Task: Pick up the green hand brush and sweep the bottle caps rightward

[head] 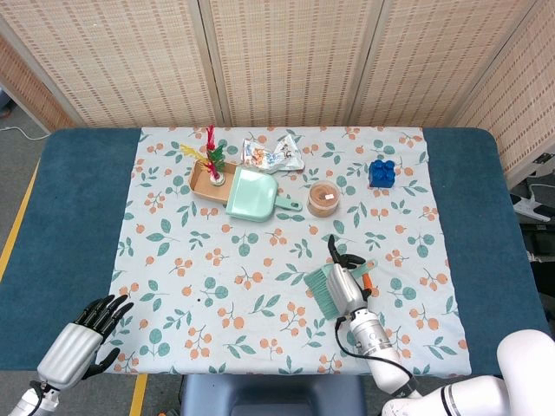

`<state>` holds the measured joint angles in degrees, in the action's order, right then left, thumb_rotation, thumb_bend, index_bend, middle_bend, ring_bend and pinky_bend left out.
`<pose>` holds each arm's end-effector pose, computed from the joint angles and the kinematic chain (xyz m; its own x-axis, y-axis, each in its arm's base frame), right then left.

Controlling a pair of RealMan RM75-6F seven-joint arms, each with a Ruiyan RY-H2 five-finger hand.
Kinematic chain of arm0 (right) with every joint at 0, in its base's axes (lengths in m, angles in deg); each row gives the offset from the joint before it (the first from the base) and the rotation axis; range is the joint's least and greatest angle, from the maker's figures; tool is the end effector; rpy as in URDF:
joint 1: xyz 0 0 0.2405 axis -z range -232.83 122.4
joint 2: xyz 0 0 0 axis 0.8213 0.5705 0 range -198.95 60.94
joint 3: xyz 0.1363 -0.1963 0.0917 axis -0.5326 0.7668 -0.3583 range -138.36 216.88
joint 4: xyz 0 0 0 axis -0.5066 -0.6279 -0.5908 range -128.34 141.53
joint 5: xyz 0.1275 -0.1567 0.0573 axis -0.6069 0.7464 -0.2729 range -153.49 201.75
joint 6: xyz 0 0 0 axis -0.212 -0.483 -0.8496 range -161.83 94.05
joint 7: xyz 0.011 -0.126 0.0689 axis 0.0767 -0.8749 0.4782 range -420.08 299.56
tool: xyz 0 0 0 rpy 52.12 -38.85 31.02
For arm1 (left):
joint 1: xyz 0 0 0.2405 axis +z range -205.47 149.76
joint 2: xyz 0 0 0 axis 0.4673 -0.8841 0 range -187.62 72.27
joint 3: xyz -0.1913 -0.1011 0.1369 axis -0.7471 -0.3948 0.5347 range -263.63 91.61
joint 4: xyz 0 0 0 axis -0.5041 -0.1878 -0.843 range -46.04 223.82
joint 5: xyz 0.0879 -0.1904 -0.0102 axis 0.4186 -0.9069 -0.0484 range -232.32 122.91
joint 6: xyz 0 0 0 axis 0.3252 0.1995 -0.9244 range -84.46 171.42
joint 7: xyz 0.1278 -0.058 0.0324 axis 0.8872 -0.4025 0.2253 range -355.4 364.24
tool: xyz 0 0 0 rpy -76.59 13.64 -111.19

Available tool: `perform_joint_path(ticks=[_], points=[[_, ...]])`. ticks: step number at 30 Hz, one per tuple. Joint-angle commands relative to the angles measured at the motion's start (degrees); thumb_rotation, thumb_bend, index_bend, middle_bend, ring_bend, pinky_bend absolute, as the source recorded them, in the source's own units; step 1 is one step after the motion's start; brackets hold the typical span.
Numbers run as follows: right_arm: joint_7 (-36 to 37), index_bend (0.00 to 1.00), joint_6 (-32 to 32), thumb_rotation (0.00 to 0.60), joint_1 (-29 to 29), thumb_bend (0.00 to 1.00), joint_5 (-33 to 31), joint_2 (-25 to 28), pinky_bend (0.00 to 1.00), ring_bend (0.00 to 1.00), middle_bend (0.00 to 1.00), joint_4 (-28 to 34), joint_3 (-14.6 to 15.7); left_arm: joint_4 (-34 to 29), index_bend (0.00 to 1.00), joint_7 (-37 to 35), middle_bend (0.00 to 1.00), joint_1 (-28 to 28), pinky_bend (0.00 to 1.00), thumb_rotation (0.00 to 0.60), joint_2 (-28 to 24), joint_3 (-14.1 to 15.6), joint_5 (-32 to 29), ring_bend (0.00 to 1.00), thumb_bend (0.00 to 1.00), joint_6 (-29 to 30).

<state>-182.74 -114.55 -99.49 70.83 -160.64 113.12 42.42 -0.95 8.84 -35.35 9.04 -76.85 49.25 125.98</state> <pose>-0.1349 -0.2564 -0.0243 0.9240 0.2071 -0.3215 0.3770 -0.3530 0.8563 -0.2865 0.1390 0.1005 0.5093 0.1989 0.8373 0.8299 -0.3709 -0.4167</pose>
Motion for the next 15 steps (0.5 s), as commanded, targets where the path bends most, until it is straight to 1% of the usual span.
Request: perform_joint_path(ticks=[1,10,15], points=[[1.0,0.98,0.1,0.6,-0.7,0.53,-1.0,1.4,0.0,0.51,0.77,-1.0,0.5,0.0,0.0,0.4,0.0,-0.1,0.13,0.599,0.2,-0.2,-0.5,0.0,0.36,-0.5],[4.6,0.98,2.3,0.6,-2.7,0.53,-3.9,4.1,0.0,0.51,0.77,-6.6,1.1,0.4,0.0,2.2,0.0,-0.4,0.13,0.6,1.3,-0.6,-2.0,0.0,0.36,-2.0],[6.6,0.98,4.5,0.6,-4.0,0.53,-5.6,4.3,0.0,0.51,0.77,-11.0,1.0,0.5,0.0,3.3,0.0,-0.6,0.13,0.6,2.0,-1.1,-3.3,0.0,0.36,-3.3]])
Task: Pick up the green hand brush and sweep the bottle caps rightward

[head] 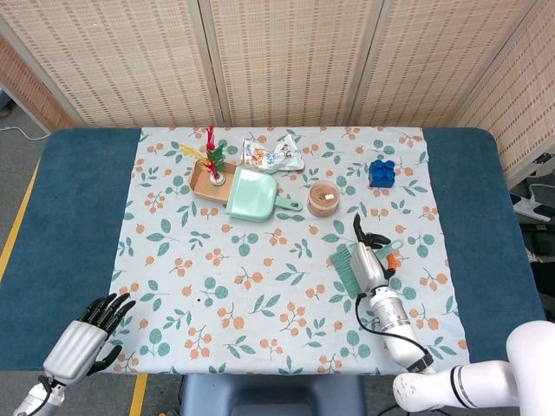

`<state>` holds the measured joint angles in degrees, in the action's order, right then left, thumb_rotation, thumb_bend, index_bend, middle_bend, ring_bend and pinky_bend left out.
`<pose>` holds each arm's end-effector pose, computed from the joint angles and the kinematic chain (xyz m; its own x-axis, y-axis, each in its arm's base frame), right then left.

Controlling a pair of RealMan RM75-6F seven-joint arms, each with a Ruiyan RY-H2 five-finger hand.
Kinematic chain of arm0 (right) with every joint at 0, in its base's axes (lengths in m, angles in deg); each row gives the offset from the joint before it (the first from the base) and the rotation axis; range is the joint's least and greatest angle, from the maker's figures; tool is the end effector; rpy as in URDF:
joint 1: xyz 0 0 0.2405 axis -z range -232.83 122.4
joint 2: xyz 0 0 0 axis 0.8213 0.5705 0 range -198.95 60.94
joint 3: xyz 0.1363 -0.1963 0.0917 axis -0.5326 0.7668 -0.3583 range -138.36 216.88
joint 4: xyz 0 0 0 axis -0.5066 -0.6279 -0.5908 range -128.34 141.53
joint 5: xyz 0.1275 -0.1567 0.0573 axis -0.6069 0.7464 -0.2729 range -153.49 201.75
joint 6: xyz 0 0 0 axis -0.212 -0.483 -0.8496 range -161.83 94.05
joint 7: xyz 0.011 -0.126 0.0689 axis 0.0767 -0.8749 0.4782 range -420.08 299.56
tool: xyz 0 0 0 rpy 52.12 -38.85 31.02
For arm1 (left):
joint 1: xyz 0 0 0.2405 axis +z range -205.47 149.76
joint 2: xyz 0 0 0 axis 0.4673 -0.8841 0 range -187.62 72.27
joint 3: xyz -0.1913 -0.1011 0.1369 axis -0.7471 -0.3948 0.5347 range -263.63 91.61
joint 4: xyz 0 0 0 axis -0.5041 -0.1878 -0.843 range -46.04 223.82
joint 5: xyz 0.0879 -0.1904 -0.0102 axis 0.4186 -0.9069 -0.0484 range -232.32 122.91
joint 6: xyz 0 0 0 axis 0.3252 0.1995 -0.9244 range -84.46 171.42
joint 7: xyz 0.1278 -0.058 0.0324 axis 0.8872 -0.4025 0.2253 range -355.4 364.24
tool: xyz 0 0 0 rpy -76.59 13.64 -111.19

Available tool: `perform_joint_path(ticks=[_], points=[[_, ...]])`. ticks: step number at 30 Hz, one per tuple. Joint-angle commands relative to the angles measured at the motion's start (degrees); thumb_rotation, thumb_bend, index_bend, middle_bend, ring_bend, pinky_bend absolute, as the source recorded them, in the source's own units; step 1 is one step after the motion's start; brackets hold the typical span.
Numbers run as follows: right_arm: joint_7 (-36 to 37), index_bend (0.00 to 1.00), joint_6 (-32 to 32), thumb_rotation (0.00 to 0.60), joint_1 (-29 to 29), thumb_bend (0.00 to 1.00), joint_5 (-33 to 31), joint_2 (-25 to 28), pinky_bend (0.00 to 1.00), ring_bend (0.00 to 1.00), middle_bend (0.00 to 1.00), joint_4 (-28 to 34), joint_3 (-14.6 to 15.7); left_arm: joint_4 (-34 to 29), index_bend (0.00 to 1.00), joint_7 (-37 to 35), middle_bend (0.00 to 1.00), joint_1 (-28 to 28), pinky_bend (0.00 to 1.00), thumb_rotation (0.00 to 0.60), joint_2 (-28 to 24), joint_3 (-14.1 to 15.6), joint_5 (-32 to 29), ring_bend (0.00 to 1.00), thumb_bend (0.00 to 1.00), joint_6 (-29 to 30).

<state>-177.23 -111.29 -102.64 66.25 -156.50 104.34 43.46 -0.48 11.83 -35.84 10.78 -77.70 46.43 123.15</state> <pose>-0.1730 -0.2998 -0.0045 0.8962 0.1366 -0.4221 0.4435 -0.3011 0.8442 -0.2909 0.1453 0.0894 0.5408 0.2157 0.8130 0.8203 -0.3490 -0.4530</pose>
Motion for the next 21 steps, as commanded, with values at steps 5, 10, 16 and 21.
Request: perform_joint_path(ticks=[5,10,16,21], points=[[2.8,0.98,3.1,0.6,-2.1,0.53,-3.2,-0.4,0.0,0.51,0.77,-7.7,-0.6,0.3,0.0,1.3,0.0,-0.4,0.13,0.6,0.9,-0.9,-2.2,0.0,0.36,-1.6],[4.5,0.98,5.4,0.6,-2.8,0.53,-4.7,-0.6,0.0,0.51,0.77,-12.5,-0.3,0.3,0.0,2.6,0.0,-0.6,0.13,0.6,1.5,-1.4,-3.9,0.0,0.36,-2.7],[7.3,0.98,8.0,0.6,-2.6,0.53,-4.8,0.3,0.0,0.51,0.77,-16.0,1.9,0.6,0.0,3.8,0.0,-0.7,0.13,0.6,2.2,-1.7,-5.2,0.0,0.36,-3.6],[10.5,0.98,9.6,0.6,-1.7,0.53,-4.1,2.1,0.0,0.51,0.77,-17.3,3.8,0.7,0.0,4.4,0.0,-0.8,0.13,0.6,2.5,-2.0,-5.9,0.0,0.37,-3.9]])
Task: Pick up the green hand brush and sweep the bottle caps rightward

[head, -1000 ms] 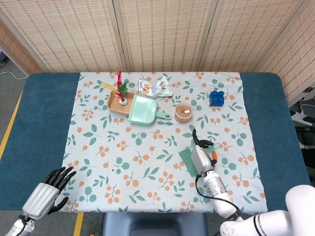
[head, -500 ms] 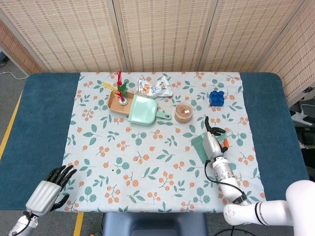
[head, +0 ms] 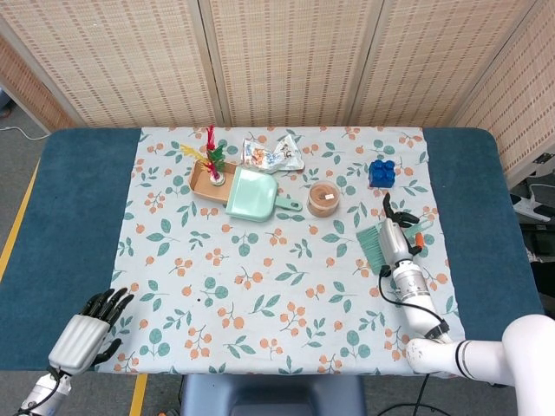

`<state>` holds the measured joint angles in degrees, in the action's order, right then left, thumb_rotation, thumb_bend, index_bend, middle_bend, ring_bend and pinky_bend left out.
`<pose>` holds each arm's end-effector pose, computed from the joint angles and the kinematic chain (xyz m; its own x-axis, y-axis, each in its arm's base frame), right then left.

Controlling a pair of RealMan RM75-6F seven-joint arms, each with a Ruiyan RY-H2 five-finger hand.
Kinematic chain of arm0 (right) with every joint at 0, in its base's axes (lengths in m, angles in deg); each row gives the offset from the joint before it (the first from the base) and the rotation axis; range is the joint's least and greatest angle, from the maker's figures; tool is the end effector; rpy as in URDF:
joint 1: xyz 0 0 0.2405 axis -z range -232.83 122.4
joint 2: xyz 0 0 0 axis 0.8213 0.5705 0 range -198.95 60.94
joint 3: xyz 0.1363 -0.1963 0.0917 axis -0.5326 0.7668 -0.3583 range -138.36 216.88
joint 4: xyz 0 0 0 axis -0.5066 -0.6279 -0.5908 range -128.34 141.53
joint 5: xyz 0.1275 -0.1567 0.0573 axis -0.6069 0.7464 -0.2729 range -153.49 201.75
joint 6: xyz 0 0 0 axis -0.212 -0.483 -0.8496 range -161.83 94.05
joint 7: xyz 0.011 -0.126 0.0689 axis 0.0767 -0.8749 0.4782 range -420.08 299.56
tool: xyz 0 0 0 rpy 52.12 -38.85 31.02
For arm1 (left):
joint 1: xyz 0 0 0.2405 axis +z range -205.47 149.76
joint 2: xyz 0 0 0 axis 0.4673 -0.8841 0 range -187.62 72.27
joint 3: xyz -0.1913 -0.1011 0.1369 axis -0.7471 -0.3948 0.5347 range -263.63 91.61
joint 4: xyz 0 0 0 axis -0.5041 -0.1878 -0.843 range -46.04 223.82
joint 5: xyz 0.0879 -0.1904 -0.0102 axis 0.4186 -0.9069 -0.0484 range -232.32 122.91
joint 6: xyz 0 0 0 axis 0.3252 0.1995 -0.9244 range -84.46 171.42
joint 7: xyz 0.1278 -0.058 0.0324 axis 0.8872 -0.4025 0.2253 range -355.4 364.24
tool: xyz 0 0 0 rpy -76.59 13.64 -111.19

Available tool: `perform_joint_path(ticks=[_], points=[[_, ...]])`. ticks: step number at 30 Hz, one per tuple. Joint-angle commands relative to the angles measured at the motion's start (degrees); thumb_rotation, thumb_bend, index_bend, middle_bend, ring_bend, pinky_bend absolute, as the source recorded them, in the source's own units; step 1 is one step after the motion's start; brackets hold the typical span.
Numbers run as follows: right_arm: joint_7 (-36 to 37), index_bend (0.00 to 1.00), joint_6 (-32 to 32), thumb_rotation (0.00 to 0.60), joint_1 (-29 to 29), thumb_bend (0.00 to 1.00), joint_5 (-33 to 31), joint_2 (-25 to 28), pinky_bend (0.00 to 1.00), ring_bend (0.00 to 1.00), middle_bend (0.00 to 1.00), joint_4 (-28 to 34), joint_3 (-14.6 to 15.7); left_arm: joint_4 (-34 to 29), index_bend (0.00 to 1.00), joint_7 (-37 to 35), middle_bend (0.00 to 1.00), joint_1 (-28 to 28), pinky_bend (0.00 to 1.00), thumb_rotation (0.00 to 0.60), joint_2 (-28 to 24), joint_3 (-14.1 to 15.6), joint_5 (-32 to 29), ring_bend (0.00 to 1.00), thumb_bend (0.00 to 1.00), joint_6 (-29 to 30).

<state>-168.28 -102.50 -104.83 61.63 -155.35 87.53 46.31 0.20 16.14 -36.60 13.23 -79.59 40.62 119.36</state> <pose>-0.2315 -0.3513 0.0160 0.8599 0.0345 -0.5093 0.4971 -0.2833 0.8202 -0.2992 0.1581 0.0768 0.5745 0.2387 0.7830 0.8116 -0.2905 -0.5069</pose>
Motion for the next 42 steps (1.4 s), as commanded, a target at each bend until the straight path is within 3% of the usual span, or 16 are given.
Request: perform_joint_path(ticks=[1,10,21,27,29,36,42], points=[[2.2,0.98,1.1,0.6,0.7,0.53,0.8,1.6,0.0,0.51,0.77,-0.7,1.4,0.1,0.0,0.2,0.0,-0.1,0.13,0.6,0.2,-0.1,-0.3,0.0,0.36,-0.2],[5.1,0.98,1.4,0.6,2.1,0.53,1.7,4.2,0.0,0.51,0.77,-3.7,3.5,0.0,0.0,1.9,0.0,-0.5,0.13,0.6,1.0,-0.1,-0.8,0.0,0.36,-1.1],[6.6,0.98,3.4,0.6,3.4,0.53,2.8,3.5,0.0,0.51,0.77,-10.3,4.6,0.0,0.0,3.5,0.0,-0.5,0.13,0.6,1.6,-0.1,-1.8,0.0,0.36,-1.5],[22.0,0.98,3.0,0.6,5.2,0.53,7.1,8.1,0.0,0.51,0.77,-5.3,0.5,0.0,0.0,2.8,0.0,-0.3,0.13,0.6,1.3,0.1,-1.2,0.0,0.36,-0.6],[25.7,0.98,3.0,0.6,5.7,0.53,9.8,10.7,0.0,0.51,0.77,-2.8,0.4,-0.1,0.0,2.6,0.0,-0.3,0.13,0.6,1.2,0.2,-1.1,0.0,0.36,-0.4],[31.5,0.98,2.6,0.6,6.7,0.53,21.2,17.9,0.0,0.51,0.77,5.4,3.9,-0.2,0.0,2.5,0.0,-0.4,0.13,0.6,1.2,0.4,-0.5,0.0,0.36,-0.2],[30.3,0.98,4.1,0.6,7.2,0.53,31.1,19.8,0.0,0.51,0.77,6.0,8.3,-0.1,0.0,2.8,0.0,-0.3,0.13,0.6,1.4,0.6,-0.3,0.0,0.36,-0.2]])
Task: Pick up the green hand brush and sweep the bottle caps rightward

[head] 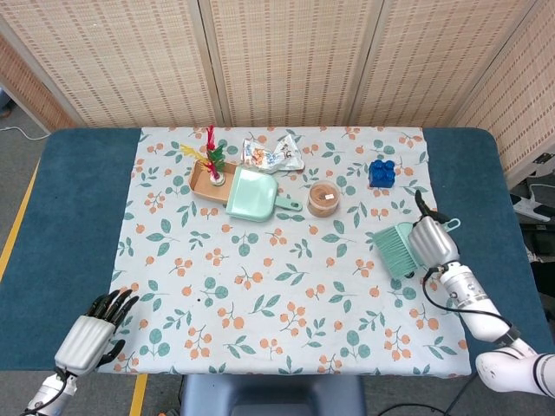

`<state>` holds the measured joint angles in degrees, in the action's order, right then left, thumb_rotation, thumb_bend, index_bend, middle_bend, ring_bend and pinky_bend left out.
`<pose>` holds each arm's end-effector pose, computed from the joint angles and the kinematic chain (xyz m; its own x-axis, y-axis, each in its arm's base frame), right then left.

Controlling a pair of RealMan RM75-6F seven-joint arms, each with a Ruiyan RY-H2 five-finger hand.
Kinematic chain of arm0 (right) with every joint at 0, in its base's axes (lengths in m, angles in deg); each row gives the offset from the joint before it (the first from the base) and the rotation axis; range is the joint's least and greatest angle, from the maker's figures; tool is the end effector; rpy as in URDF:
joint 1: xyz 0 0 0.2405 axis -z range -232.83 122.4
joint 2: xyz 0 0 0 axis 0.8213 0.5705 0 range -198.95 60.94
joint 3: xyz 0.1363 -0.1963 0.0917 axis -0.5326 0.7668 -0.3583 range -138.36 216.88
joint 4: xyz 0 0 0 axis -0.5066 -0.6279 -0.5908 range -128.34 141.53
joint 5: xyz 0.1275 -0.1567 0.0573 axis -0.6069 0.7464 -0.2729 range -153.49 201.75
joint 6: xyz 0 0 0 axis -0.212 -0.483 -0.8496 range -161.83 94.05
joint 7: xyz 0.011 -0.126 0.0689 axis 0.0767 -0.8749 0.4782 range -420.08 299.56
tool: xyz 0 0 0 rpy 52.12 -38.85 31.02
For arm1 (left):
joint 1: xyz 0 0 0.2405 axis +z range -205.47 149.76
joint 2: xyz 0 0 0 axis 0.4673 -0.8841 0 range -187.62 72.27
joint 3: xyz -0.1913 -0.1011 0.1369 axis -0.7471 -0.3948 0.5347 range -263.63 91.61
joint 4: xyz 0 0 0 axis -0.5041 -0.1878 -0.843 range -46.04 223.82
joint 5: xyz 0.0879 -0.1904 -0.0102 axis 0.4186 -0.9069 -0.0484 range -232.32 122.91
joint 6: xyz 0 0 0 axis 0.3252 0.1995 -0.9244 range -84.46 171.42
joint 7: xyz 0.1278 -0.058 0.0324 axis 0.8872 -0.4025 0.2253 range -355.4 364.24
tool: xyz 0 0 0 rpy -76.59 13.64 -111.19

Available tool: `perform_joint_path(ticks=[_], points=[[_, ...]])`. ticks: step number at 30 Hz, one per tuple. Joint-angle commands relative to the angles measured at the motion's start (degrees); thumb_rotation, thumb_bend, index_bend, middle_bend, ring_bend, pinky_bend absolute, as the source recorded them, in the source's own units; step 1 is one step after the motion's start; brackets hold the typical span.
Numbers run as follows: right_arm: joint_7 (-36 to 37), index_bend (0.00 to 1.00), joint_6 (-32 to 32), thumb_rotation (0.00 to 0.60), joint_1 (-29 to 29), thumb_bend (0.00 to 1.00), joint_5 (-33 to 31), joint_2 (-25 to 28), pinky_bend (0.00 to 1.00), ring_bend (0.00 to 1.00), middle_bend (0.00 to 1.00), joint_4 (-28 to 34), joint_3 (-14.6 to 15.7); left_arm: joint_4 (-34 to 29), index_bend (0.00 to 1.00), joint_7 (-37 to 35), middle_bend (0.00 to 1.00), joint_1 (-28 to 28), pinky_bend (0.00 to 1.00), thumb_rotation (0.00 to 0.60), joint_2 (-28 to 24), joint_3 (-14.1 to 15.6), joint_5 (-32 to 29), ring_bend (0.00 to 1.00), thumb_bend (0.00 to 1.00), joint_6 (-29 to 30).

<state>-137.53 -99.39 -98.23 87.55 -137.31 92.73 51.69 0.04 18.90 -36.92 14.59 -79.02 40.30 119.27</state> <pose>-0.2637 -0.3245 0.0994 0.9470 0.1491 -0.2847 0.3187 -0.3224 0.8913 -0.2953 0.1567 0.0680 0.5937 0.2363 0.7692 0.7969 -0.3056 -0.5212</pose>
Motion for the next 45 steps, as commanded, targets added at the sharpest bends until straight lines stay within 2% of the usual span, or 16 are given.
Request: perform_joint_path(ticks=[1,11,19,25,31,42,45], points=[[-1.2,0.98,1.3,0.6,0.7,0.53,6.5,1.7,0.0,0.51,0.77,0.2,3.5,0.0,0.0,0.1,0.0,-0.1,0.13,0.6,0.1,0.0,0.0,0.0,0.36,-0.2],[-4.8,0.98,3.5,0.6,1.2,0.53,16.2,-0.3,0.0,0.52,0.77,-8.5,4.7,0.2,0.0,0.3,0.0,-0.1,0.13,0.6,0.3,0.0,-0.2,0.0,0.36,-0.3],[-13.3,0.98,4.2,0.6,1.9,0.53,17.3,-2.5,0.0,0.52,0.77,-14.0,2.1,0.4,0.0,0.7,0.0,-0.2,0.13,0.6,0.5,0.0,-0.6,0.0,0.36,-0.6],[-15.1,0.99,2.8,0.6,3.6,0.53,18.2,-5.4,0.0,0.52,0.77,-15.3,0.1,0.5,0.0,0.9,0.0,-0.2,0.13,0.6,0.5,0.0,-0.6,0.0,0.36,-0.6],[-11.2,0.99,3.1,0.6,4.5,0.53,17.3,-5.7,0.0,0.52,0.77,-15.0,-2.5,0.4,0.0,0.5,0.0,-0.2,0.13,0.6,0.3,0.0,-0.5,0.0,0.36,-0.2],[-6.6,0.99,4.2,0.6,4.6,0.53,20.6,-4.5,0.0,0.52,0.77,-15.1,-2.9,0.3,0.0,0.8,0.0,-0.1,0.14,0.6,0.3,0.2,-0.4,0.0,0.36,-0.2],[-5.8,0.99,3.7,0.6,4.9,0.53,24.9,-5.2,0.0,0.52,0.77,-16.3,-1.2,0.3,0.0,1.0,0.0,-0.1,0.14,0.6,0.4,0.1,-0.5,0.0,0.36,-0.3]])
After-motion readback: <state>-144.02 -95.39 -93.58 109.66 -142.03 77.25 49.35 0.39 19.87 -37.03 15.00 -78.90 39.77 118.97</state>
